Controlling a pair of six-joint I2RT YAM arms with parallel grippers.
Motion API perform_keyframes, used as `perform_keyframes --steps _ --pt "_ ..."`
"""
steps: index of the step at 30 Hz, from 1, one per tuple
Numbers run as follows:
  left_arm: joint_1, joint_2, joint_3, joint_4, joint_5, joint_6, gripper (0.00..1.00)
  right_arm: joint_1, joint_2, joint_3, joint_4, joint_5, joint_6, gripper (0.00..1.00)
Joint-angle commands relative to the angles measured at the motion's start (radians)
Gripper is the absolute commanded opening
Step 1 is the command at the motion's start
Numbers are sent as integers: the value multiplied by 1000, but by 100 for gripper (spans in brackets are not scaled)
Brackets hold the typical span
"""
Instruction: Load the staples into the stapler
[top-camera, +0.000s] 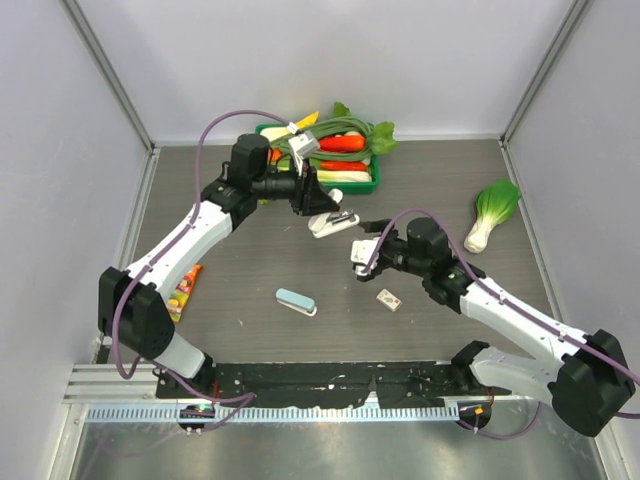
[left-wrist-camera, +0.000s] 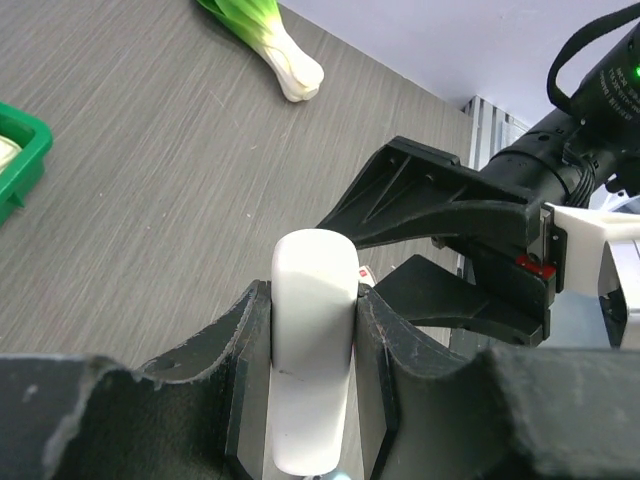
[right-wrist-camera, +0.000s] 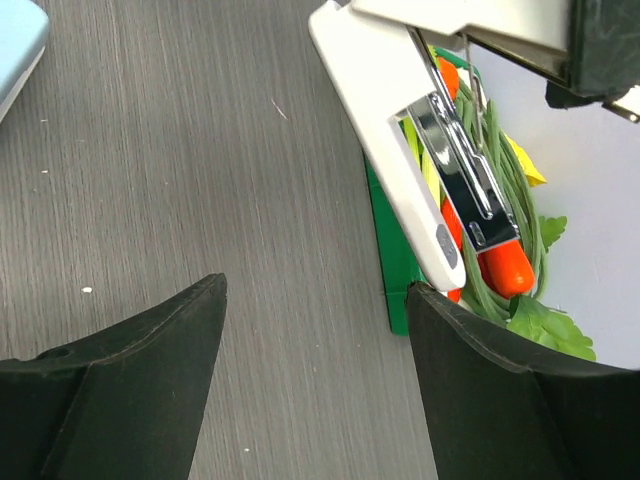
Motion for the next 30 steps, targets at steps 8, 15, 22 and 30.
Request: perform_keyframes --steps 8,15,22,30 --pt "-26 4 67 -185 63 210 0 -9 -96 92 -142 -60 20 77" --pt "-72 -22 108 -359 43 438 0 -70 -55 247 -305 -271 180 78" --pt "-117 -43 103 -405 75 503 0 -130 72 315 -282 -481 408 75" --pt "-130 -77 75 -350 78 475 0 -133 117 267 -256 -561 470 72"
